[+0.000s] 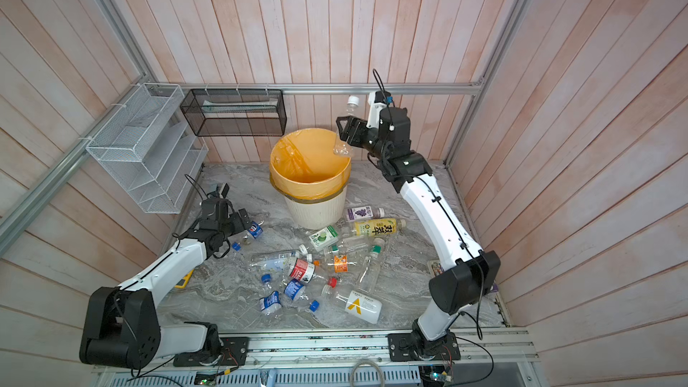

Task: Throw the plastic bottles in the bin
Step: 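Lift the clear bottle over the yellow bin and open the right gripper, then grasp the Pepsi bottle with the left gripper while the right gripper withdraws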

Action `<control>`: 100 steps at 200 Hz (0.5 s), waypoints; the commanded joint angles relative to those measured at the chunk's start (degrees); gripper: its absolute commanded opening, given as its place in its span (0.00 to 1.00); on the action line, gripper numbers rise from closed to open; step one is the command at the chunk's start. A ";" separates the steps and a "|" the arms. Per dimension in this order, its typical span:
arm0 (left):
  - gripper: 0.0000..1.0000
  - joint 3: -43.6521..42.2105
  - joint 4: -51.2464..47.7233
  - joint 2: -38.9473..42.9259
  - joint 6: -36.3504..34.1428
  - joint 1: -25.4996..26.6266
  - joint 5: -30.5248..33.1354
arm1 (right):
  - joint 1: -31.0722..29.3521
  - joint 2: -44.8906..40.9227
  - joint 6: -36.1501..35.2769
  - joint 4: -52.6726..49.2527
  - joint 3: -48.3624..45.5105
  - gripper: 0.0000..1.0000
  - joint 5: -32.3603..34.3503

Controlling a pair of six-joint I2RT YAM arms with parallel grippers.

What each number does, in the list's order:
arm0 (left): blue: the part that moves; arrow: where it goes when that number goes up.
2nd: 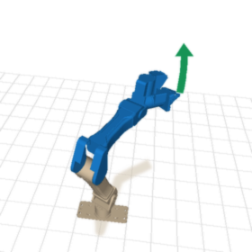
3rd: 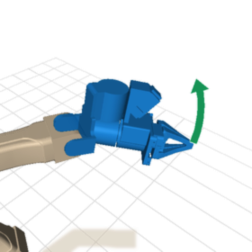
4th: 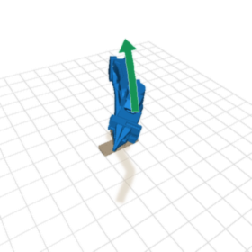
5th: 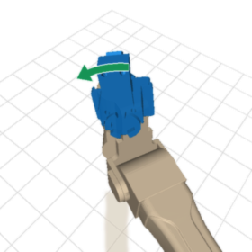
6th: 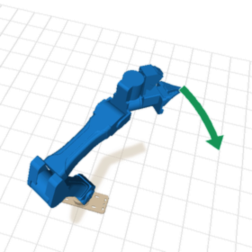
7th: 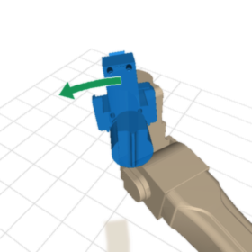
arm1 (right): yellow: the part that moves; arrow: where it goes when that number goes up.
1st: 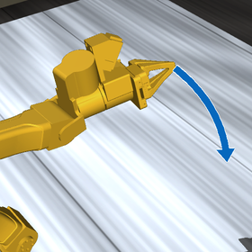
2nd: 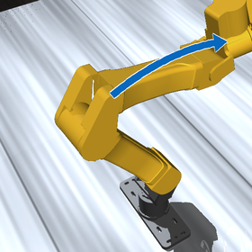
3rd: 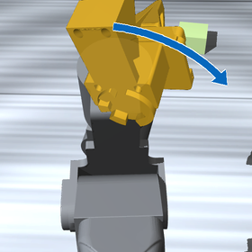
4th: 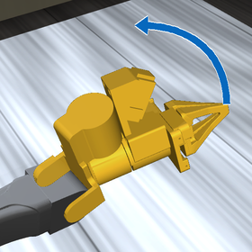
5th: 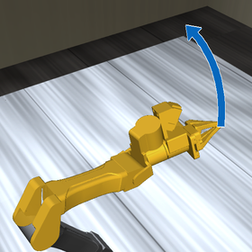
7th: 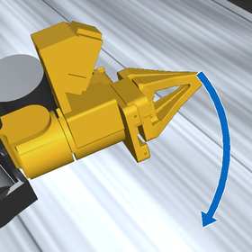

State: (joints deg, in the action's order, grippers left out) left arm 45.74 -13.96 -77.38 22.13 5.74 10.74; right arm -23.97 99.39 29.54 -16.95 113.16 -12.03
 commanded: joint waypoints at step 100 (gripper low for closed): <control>0.99 2.40 -4.33 -2.77 -2.97 0.05 -0.77 | 10.16 -23.42 -4.77 0.68 -33.92 1.00 6.85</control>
State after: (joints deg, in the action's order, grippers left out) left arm 46.33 -17.17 -78.37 20.97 5.74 10.50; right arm -17.41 81.87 22.83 -21.58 91.94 -7.29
